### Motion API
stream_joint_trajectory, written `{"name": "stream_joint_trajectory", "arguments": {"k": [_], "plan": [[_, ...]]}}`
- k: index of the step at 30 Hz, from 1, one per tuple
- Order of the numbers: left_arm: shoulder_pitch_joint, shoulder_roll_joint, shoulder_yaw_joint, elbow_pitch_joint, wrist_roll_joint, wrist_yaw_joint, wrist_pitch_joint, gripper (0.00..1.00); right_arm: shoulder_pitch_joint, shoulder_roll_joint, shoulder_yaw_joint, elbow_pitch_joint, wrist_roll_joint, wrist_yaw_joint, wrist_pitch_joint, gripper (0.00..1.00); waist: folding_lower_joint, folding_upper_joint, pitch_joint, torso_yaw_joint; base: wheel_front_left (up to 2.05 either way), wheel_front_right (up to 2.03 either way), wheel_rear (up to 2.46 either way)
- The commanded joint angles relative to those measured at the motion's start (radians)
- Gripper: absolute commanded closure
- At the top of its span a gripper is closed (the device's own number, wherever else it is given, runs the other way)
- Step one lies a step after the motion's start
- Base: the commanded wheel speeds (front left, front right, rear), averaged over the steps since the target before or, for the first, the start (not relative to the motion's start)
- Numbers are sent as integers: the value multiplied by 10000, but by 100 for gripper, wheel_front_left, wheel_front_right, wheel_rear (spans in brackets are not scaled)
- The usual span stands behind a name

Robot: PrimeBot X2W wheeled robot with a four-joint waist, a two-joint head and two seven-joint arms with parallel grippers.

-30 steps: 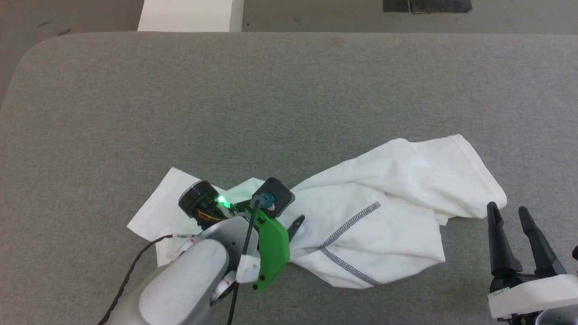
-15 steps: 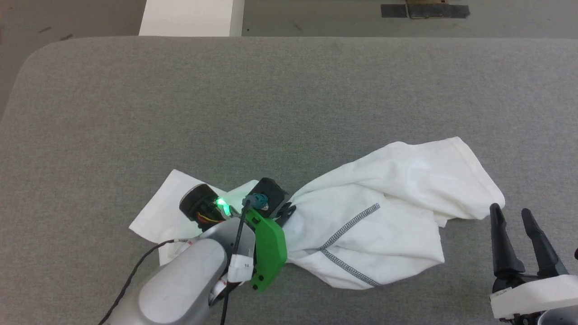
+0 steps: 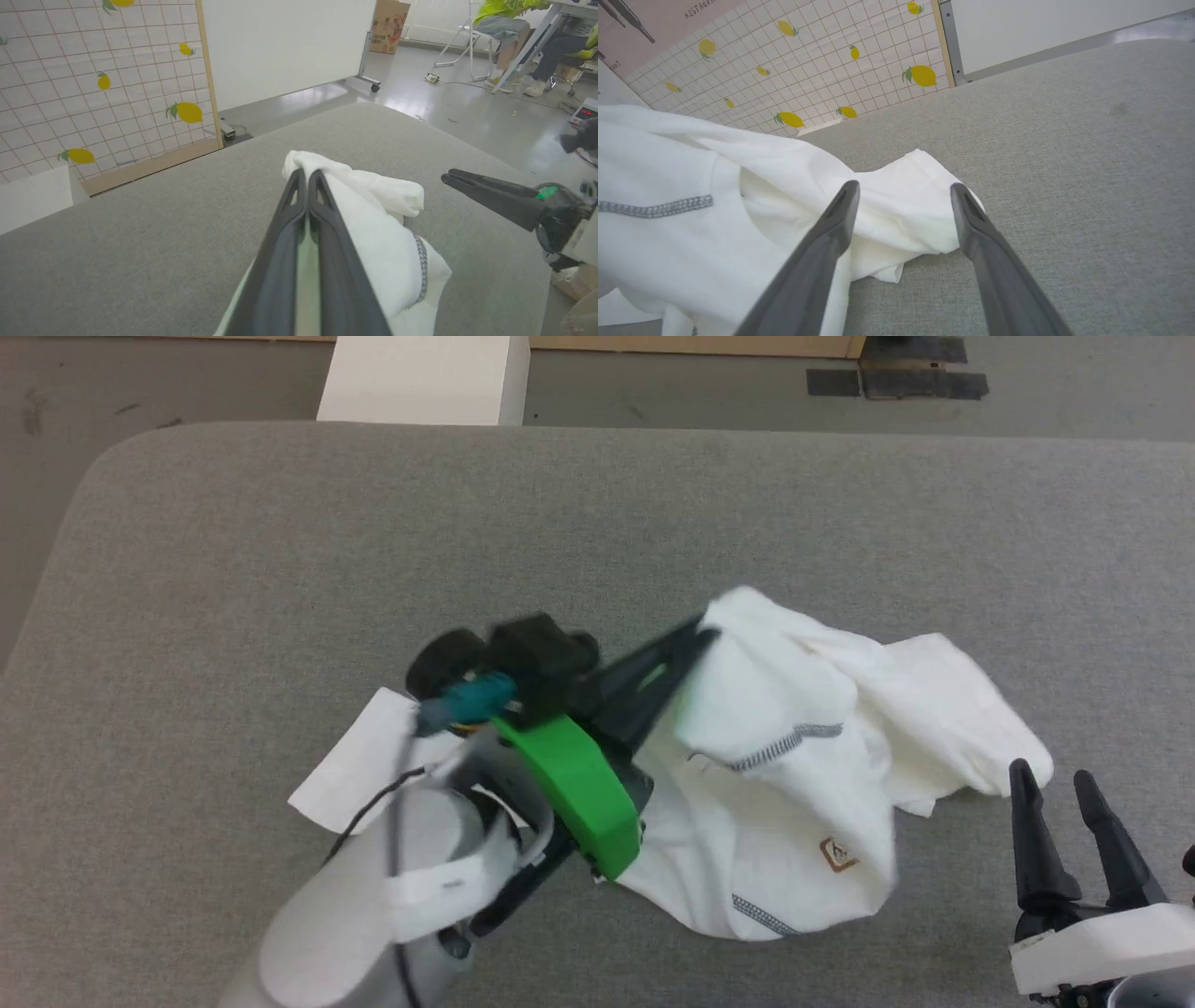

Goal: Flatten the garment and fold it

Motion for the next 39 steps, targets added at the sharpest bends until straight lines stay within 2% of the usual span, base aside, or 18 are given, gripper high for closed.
{"name": "stream_joint_trajectory", "arguments": {"k": [1, 3, 6, 8, 12, 15, 17, 18, 19, 20, 24, 28, 35, 39], "plan": [[144, -2, 320, -525, -344, 164, -156, 100, -89, 10, 25, 61, 90, -13, -20, 0, 0, -1, -62, 13, 0, 0, 0], [464, 61, 918, -1451, -846, 503, -302, 100, -85, 10, 39, 132, 133, -13, -53, 0, 0, -1, -108, 11, 0, 0, 0], [1273, 538, 2050, -2424, -1331, 1314, -440, 100, -71, 11, 56, 253, 195, -13, -130, 0, 0, -1, -142, 1, 0, 0, 0], [1954, 1098, 2804, -2594, -1288, 1866, -571, 100, -65, 11, 72, 331, 231, -13, -181, 0, 0, -1, -139, -11, 0, 0, 0], [3559, 1711, 4262, -2145, -1547, 2694, -1240, 100, -79, 11, 93, 435, 254, -13, -235, 0, 0, -1, -97, -10, 0, 0, 0], [4481, 1933, 4854, -1289, -1626, 2884, -1750, 100, -99, 11, 54, 472, 192, -13, -203, 0, 0, -1, -29, 49, 0, 0, 0], [4724, 1783, 4992, -760, -1797, 2833, -2057, 97, -142, 11, 39, 484, 131, -13, -163, 0, 0, -1, 17, 102, 0, 0, 0], [4761, 1757, 4959, -541, -1785, 2786, -2134, 71, -156, 11, 32, 477, 106, -13, -141, 0, 0, -1, 31, 130, 0, 0, 0], [4740, 1649, 4945, -309, -1808, 2731, -2289, 11, -171, 11, 23, 461, 84, -13, -112, 0, 0, -1, 41, 165, 0, 0, 0], [4697, 1562, 4914, -153, -1816, 2675, -2405, 0, -181, 11, 22, 443, 67, -13, -86, 0, 0, -1, 46, 188, 0, 0, 0], [4347, 1247, 4766, 175, -1669, 2505, -2926, 0, -178, 11, 0, 378, 5, -13, 19, 0, 0, -1, 4, 285, 0, 0, 0], [4081, 1051, 4692, -108, -966, 2696, -3593, 0, -125, 11, -25, 344, -26, -13, 103, 0, 0, -1, -113, 332, 0, 0, 0], [4627, 167, 4492, -1422, 1056, 3112, -4017, 0, 40, 11, 53, 290, -5, -13, 215, 0, 0, -1, -317, 395, 0, 0, 0], [5339, -513, 4394, -1598, 1783, 2966, -4024, 0, -1, 11, 102, 106, -99, -13, 624, 0, 0, -1, -395, 587, 0, 0, 0]]}}
